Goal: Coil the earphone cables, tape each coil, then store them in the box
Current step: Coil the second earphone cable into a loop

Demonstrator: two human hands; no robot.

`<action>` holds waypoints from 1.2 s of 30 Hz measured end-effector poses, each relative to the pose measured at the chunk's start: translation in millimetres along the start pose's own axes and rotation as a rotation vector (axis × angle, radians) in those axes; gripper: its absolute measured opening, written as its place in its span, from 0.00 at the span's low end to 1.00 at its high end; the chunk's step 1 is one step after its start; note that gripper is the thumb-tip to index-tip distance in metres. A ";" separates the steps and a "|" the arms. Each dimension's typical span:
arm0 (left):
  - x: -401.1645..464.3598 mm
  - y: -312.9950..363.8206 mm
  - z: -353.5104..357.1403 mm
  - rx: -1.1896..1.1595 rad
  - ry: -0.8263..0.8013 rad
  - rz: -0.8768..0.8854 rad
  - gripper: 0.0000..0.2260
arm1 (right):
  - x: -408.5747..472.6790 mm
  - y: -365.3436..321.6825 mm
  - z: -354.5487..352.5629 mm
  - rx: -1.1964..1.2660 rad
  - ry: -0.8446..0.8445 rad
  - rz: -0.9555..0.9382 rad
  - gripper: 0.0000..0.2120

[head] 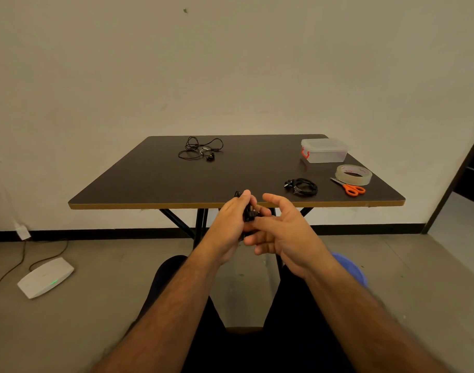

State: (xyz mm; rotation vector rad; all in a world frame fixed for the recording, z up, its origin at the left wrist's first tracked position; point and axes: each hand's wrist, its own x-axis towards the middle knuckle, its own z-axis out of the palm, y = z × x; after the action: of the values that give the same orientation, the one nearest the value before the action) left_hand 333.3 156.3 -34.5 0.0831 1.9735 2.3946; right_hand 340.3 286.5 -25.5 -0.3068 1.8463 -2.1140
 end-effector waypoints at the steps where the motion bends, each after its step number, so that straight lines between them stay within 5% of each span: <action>1: 0.0 -0.9 -0.1 0.005 0.001 -0.003 0.15 | 0.2 1.5 1.0 -0.031 0.024 -0.015 0.32; 11: -5.2 -4.6 3.1 -0.059 -0.132 -0.004 0.23 | 1.8 9.1 2.5 -0.304 0.206 -0.119 0.27; 15: -5.7 -6.0 2.1 -0.066 -0.120 -0.014 0.14 | 1.0 8.0 2.8 -0.337 0.220 -0.136 0.28; 20: -3.5 -7.3 -1.2 -0.190 -0.042 -0.030 0.14 | 1.0 8.8 0.7 -0.254 0.151 -0.183 0.29; 24: -0.7 -5.1 -4.0 -0.185 0.015 -0.038 0.13 | -4.0 8.3 -0.8 -0.234 0.073 -0.270 0.20; 30: -3.8 6.7 -6.9 -0.099 -0.126 -0.108 0.10 | 6.0 7.8 -23.4 -0.255 0.312 -0.400 0.06; 36: -11.3 10.8 -2.6 -0.089 -0.432 -0.223 0.13 | 18.0 0.4 -38.7 -0.109 -0.124 -0.118 0.14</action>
State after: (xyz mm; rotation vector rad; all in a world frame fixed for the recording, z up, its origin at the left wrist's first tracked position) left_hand 344.4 151.0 -24.6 0.3283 1.5914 2.1016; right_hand 309.5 315.3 -32.3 -0.5731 1.9166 -2.0221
